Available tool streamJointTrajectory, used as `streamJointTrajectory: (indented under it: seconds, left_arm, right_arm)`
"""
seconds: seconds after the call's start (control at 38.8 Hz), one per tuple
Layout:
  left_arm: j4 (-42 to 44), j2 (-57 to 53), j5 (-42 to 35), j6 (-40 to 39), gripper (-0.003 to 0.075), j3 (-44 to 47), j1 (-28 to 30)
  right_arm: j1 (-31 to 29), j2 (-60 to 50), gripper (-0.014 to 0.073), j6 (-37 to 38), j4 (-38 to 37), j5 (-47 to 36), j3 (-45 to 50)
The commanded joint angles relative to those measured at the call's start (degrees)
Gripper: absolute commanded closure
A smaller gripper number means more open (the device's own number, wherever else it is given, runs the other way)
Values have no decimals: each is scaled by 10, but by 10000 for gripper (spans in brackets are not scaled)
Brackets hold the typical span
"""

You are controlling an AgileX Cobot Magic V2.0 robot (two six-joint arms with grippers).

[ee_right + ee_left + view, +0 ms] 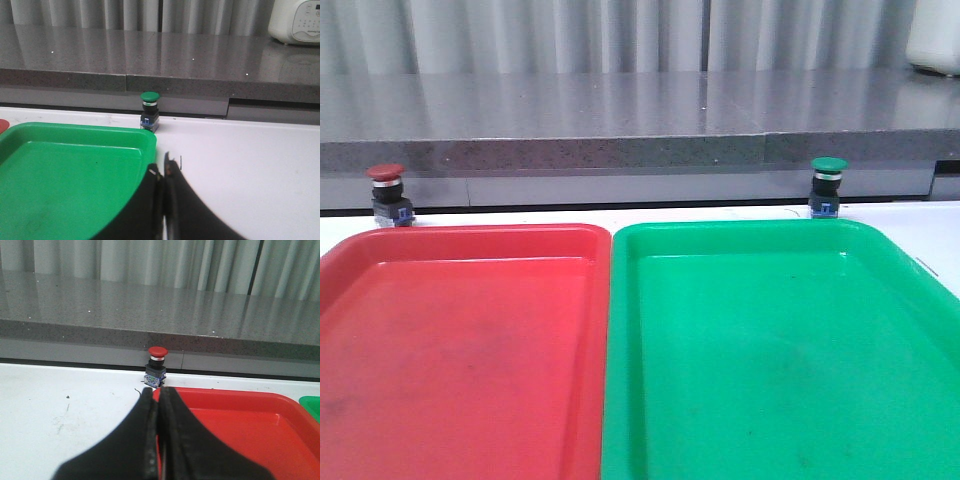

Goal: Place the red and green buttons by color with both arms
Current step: 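Move the left gripper toward the red push-button behind the red tray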

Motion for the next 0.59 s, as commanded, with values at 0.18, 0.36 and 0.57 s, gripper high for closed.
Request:
streamJointTrajectory:
  seconds: [0.18,0.36,0.57]
  left_arm:
    - [-4,-9,-49,-4,740,14,0]
    - [8,-9,-52,4,740,14,0]
    - [14,-9,-58,4,740,14,0]
  right_arm:
    - [-3,-9,662,-3,-2,-51,-4]
    - [-3,-9,662,-3,-2,-51,-4]
    - [-3,-9,662,-3,-2,-51,-4]
